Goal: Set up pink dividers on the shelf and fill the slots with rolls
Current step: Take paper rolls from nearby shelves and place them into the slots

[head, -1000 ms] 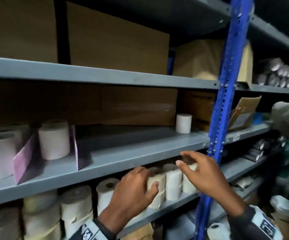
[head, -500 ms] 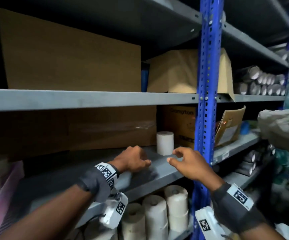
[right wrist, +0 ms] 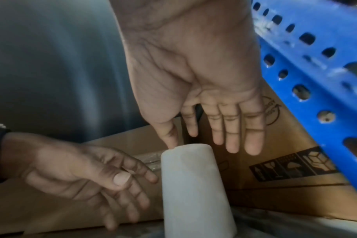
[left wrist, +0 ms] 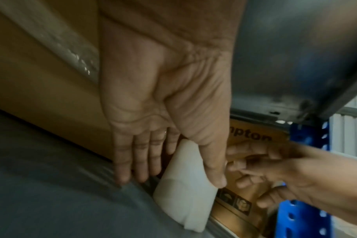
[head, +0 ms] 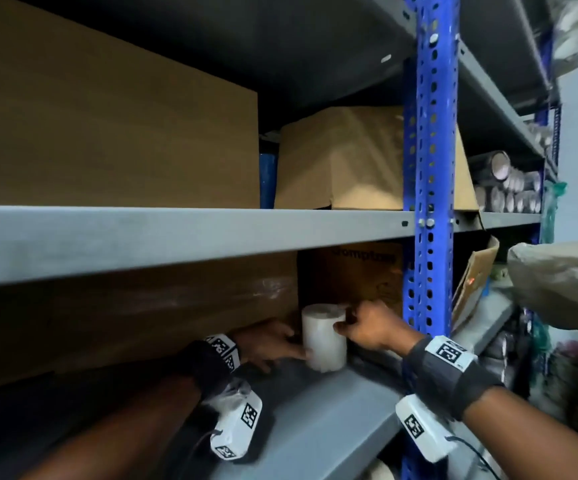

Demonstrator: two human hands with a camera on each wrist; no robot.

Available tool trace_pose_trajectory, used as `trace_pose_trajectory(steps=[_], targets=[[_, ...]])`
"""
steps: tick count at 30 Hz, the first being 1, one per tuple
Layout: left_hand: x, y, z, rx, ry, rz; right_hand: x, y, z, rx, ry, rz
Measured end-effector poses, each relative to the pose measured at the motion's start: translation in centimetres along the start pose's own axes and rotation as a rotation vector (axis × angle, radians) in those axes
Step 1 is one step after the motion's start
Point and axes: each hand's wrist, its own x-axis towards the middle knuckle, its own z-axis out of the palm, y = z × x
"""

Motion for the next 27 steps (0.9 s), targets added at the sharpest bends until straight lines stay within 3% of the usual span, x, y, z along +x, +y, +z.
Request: trace_pose_trajectory(steps=[5, 8, 11, 20, 27], targets=[[4.9, -1.6, -0.2, -0.129, -0.062, 0.163, 3.0, -0.5, 0.5, -0.005, -0.054, -0.124], [6.9, -2.3, 0.1, -0.161, -0.132, 0.264, 3.8, -0.3, 1.3, 0.078, -0.162, -0.156], [7.6, -2.5, 0.0, -0.202, -0.156, 0.33, 4.1, -0.4, 2.2, 0.092, -0.178, -0.166], [6.8, -2.3, 0.4, -0.249, -0.19, 0.329, 2.2, 0.4, 2.8, 0.271, -0.068, -0.198], [0.7, 1.2, 0.5, -0.178, -0.211, 0.395, -4.0, -0.2, -2.0, 0.297, 0.095, -0.397]])
